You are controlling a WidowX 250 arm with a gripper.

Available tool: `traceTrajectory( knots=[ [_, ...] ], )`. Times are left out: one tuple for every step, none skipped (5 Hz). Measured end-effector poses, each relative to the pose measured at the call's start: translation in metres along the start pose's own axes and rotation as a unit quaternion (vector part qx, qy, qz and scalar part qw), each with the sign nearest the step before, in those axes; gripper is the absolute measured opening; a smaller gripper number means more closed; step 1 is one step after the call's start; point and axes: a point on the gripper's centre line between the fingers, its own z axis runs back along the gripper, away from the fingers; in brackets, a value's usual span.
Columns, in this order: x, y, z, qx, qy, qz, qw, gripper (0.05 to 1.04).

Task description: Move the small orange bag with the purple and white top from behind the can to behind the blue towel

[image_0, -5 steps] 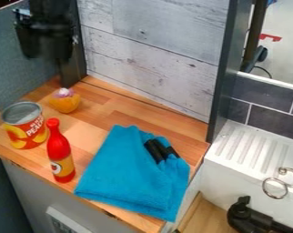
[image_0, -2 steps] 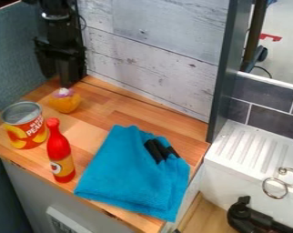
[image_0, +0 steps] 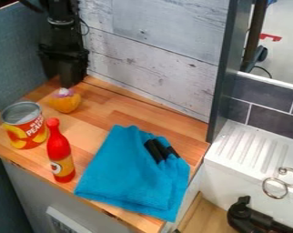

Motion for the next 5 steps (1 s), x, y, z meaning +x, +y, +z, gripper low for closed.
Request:
traceTrajectory(
  knots=[
    [0.009, 0.001, -0.011, -0.002, 0.009, 0.01, 0.9999, 1.003],
    [0.013, 0.001, -0.021, -0.005, 0.017, 0.02, 0.9996, 1.003],
    [0.017, 0.0, -0.038, -0.02, 0.03, 0.032, 0.9988, 1.003],
    [0.018, 0.007, -0.062, -0.036, 0.06, 0.041, 0.9967, 1.003],
    [0.017, 0.006, -0.066, -0.041, 0.07, 0.039, 0.9959, 0.964]
  ],
)
